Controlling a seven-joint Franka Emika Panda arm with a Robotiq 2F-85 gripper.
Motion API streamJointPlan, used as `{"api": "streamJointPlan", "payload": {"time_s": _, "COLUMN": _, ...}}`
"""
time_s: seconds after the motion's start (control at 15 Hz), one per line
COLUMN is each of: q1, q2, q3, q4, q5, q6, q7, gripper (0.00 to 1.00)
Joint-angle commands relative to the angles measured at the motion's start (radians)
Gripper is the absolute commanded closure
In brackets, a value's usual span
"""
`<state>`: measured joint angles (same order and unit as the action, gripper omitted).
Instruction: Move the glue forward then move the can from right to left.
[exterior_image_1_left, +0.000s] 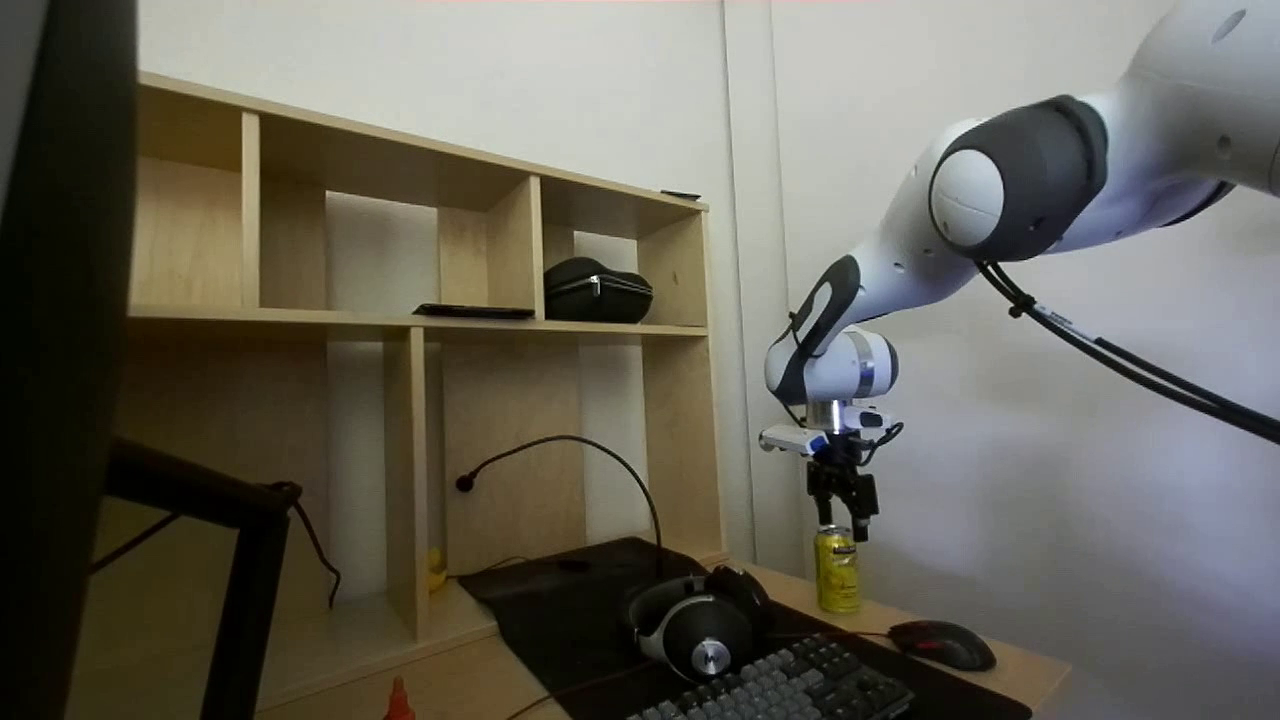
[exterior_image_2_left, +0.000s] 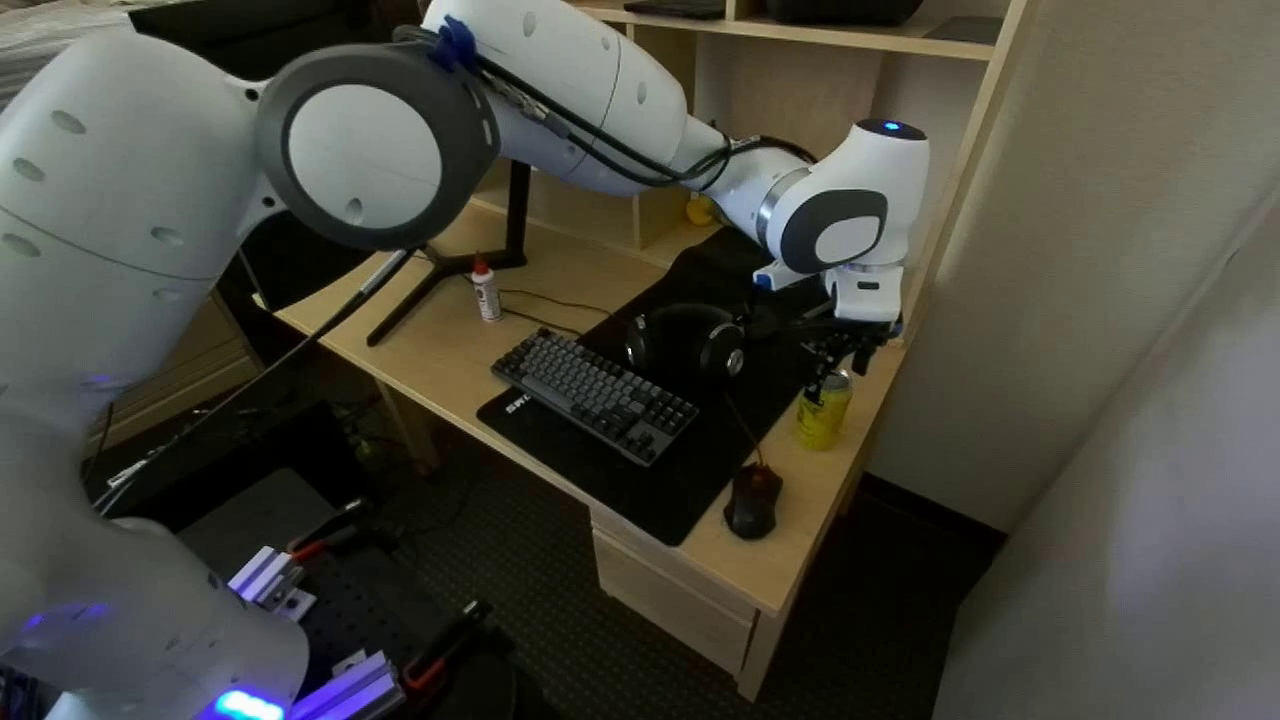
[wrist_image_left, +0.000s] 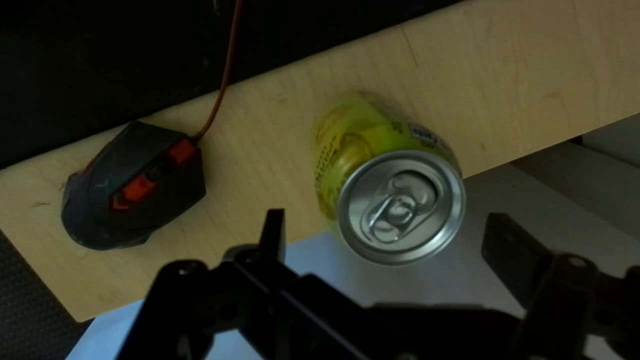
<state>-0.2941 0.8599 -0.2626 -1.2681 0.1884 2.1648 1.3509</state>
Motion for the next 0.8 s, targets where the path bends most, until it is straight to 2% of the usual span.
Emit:
{"api": "streamJointPlan", "payload": {"time_s": 0.0, "q1": -0.031, "q2": 0.051, "q3": 0.032, "q4": 0.077, "q5": 0.038, "q6": -0.006, "q7": -0.006, "gripper": 0.0}}
{"api": "streamJointPlan", "payload": {"time_s": 0.73, "q1": -0.031, "q2": 0.136, "q3": 0.046, "q4": 0.179, "q5": 0.032, "q6": -0.019, "q7": -0.007, "gripper": 0.0}}
